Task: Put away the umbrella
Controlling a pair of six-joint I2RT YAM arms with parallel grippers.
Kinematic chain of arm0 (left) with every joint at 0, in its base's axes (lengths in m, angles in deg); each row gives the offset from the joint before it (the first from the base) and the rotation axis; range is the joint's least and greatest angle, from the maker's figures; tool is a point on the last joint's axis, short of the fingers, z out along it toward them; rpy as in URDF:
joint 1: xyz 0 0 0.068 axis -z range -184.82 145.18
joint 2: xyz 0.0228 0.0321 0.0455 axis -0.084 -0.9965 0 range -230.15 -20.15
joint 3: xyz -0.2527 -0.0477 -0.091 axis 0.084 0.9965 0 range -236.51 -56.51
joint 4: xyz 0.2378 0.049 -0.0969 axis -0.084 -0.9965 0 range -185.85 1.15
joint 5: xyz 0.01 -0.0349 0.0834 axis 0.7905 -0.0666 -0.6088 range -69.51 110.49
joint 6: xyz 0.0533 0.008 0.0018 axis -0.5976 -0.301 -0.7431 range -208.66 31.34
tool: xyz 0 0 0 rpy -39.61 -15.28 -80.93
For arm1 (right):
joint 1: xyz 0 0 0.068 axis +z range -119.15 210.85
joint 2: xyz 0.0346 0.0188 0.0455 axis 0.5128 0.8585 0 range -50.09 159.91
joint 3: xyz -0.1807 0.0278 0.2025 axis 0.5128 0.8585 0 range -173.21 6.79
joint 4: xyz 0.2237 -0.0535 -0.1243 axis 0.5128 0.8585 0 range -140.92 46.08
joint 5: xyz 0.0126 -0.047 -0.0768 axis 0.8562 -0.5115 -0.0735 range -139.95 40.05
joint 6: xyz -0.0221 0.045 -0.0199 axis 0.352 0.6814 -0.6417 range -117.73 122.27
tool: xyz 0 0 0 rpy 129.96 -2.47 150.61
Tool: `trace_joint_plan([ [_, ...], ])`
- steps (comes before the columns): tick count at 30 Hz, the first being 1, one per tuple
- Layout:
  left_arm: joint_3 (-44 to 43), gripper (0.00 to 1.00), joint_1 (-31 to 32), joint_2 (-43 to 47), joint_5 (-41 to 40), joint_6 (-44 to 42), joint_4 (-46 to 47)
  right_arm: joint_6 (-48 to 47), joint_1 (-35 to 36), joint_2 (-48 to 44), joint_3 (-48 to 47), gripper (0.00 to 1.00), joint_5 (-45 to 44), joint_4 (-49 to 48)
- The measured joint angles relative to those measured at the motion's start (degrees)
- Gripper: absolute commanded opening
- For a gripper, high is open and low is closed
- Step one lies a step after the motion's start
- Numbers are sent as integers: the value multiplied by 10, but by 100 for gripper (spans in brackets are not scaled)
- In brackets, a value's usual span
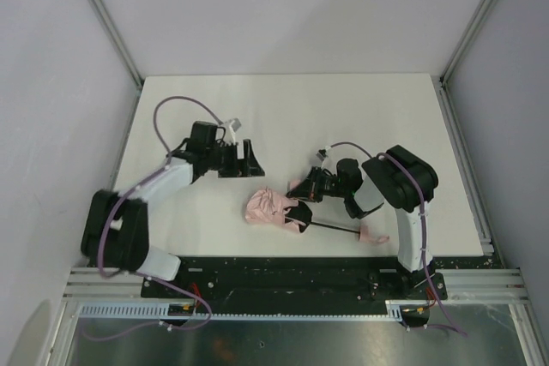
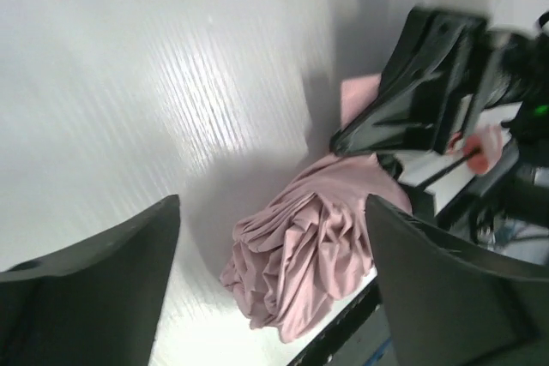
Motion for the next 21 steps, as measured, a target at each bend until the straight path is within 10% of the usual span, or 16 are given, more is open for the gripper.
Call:
trace_joint_plan([
  [6,62,99,-2,187,-78,78,21,2,0,0,-1,0,-2,1],
  [15,311,99,3,489,-97,460,-5,8,0,2,-1,0,-3,-4],
  [21,326,99,73,514,-153,636,1,9,0,2,-1,0,-4,-5],
])
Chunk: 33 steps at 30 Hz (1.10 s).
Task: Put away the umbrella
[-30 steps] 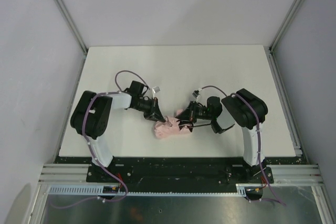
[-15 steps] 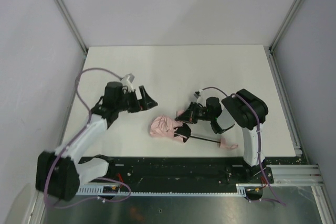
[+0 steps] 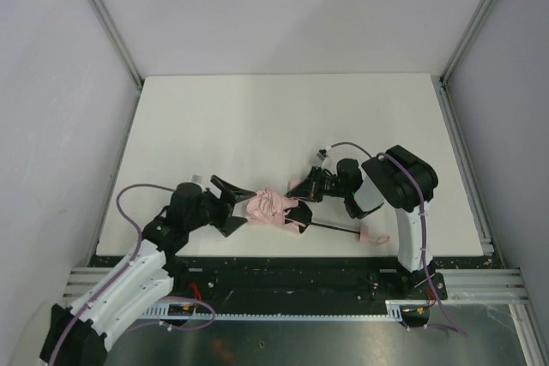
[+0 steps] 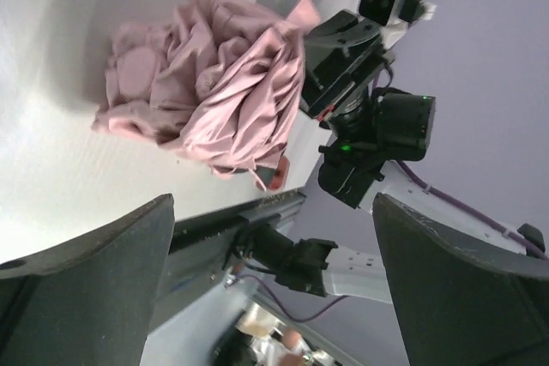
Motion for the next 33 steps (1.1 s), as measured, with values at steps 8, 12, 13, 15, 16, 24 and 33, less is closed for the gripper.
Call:
trace_joint_plan([
  [8,0,99,93,-126,-70,134,35,2,2,-3,0,0,-6,3],
  [12,0,99,113,-174,-115,151,74,1,3,-5,0,0,-10,8],
  [13,0,98,115,-188,-121,152,88,0,3,-5,0,0,-11,9],
  [15,0,95,119,-229,-136,152,132,-1,4,-6,0,0,-12,10],
  [16,0,92,121,-254,-144,150,157,-1,4,-7,0,0,-12,11],
  [24,0,39,142,-360,-174,137,273,-2,5,-7,0,0,-14,12],
  [33,-16,0,144,-399,-181,81,313,-5,6,-12,0,0,-17,21],
])
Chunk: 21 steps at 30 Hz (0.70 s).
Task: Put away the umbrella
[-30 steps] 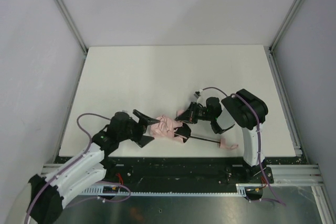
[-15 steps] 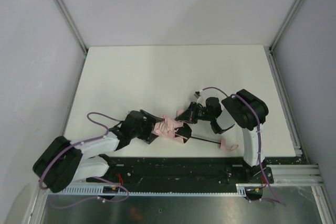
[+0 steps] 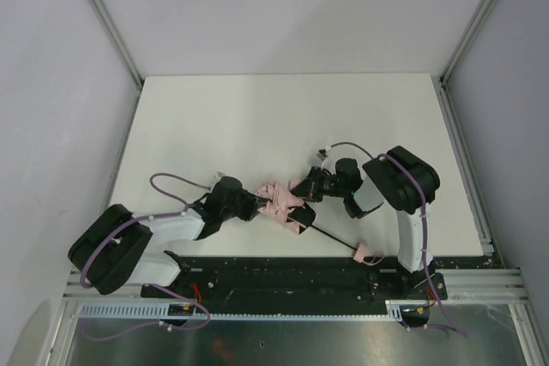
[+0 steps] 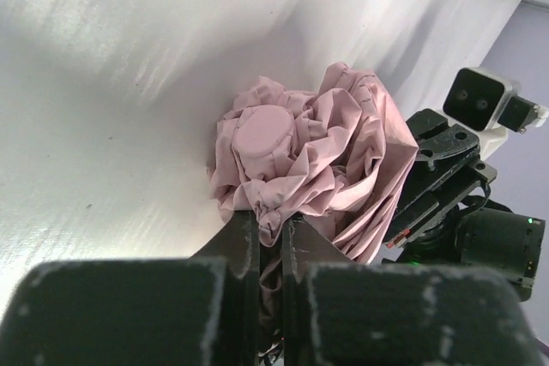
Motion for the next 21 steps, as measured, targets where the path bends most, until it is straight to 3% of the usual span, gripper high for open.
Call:
trace_joint_plan([
  [8,-64,0,-5,0,4,-29,-132,-57,3,-102,-9,0,-26,145],
  [14,-77,0,-23,-10,8,-40,-148,-59,20,-216,-11,0,-42,184],
  [21,-94,0,-30,-21,8,-50,-144,-8,24,-230,-32,0,-39,203],
])
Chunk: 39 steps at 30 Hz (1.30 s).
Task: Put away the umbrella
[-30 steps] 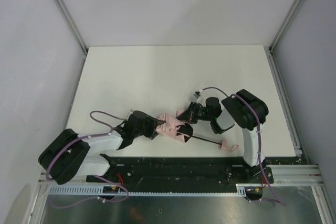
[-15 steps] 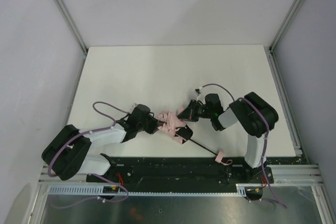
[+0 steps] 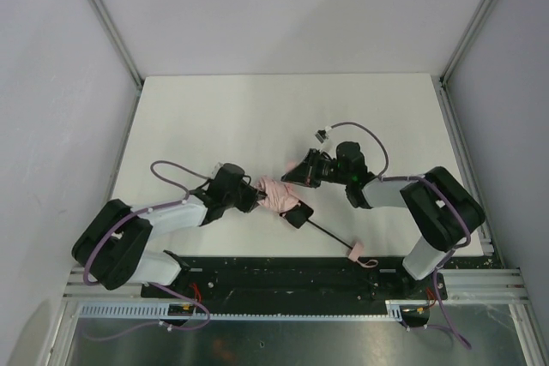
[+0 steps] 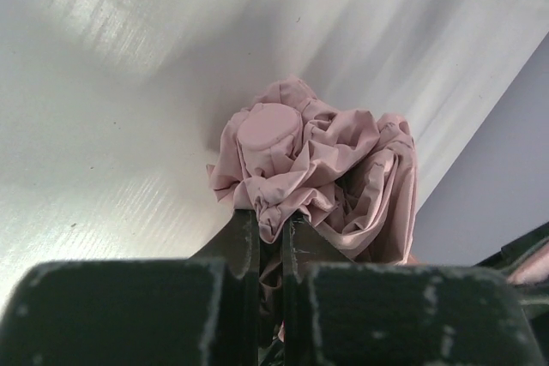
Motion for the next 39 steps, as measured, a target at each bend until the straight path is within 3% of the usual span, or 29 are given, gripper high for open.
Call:
trace_joint_plan([
  [4,-5,0,-2,-2,3,-4,-3,-23,27,-22,-14,0,-6,55],
  [10,-5,0,-9,-2,30,-13,-47,-154,126,-33,-23,0,-60,150],
  [18,-16,0,-21,7,58,-15,-99,-272,183,1,-23,0,-128,152],
  [27,-21,0,-50,57,53,13,-197,-289,198,59,-14,0,-181,43],
  [36,-21,0,-63,92,36,79,-258,-216,170,151,-2,0,-109,-129],
  [37,-21,1,-64,92,34,84,-262,-208,167,159,-3,0,-100,-141],
  [38,-22,10,-65,92,34,88,-264,-200,165,167,-5,0,-92,-151],
  [39,-24,25,-67,92,34,89,-268,-193,162,174,-7,0,-85,-160],
])
